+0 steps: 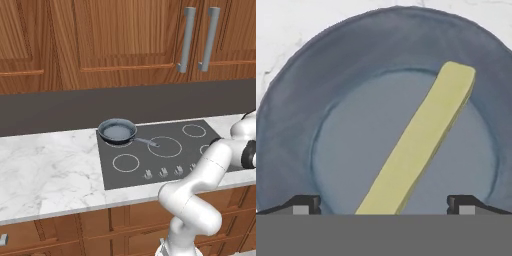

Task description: Pick up the butter stick and place it in the pan. Then turn on the burner for the pan.

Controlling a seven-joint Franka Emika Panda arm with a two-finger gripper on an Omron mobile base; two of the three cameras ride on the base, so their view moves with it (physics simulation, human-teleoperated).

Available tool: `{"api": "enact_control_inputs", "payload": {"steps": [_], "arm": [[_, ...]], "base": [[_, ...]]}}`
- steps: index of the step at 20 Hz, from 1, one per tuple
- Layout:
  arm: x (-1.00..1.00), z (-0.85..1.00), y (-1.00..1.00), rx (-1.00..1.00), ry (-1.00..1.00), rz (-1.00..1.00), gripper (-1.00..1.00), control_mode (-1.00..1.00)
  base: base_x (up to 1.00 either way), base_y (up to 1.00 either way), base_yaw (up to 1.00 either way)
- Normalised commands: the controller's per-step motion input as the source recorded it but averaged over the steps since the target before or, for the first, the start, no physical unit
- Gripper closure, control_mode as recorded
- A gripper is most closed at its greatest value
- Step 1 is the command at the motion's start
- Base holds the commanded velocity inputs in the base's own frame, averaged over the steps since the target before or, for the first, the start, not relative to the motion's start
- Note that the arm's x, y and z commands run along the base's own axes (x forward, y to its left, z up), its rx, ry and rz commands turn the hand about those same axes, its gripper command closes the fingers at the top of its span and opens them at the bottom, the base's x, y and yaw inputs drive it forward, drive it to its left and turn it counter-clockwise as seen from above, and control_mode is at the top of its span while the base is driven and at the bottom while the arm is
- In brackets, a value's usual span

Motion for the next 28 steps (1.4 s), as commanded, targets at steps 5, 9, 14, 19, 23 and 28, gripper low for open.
{"api": "enact_control_inputs", "payload": {"steps": [5, 9, 14, 19, 23, 28], "arm": [[0.0, -0.1, 0.0, 0.0, 0.02, 0.0, -1.0, -1.0], [0.0, -0.11, 0.0, 0.0, 0.02, 0.0, -1.0, -1.0], [0.0, -0.13, 0.0, 0.0, 0.01, 0.0, 1.0, -1.0], [0.0, -0.02, 0.0, 0.0, 0.0, 0.0, 1.0, -1.0], [0.0, 0.0, 0.0, 0.0, 0.0, 0.0, 1.0, -1.0], [0.0, -0.01, 0.0, 0.0, 0.0, 0.02, 1.0, -1.0]], "base": [[0.0, 0.0, 0.0], [0.0, 0.0, 0.0], [0.0, 0.0, 0.0], [0.0, 0.0, 0.0], [0.0, 0.0, 0.0], [0.0, 0.0, 0.0]]}}
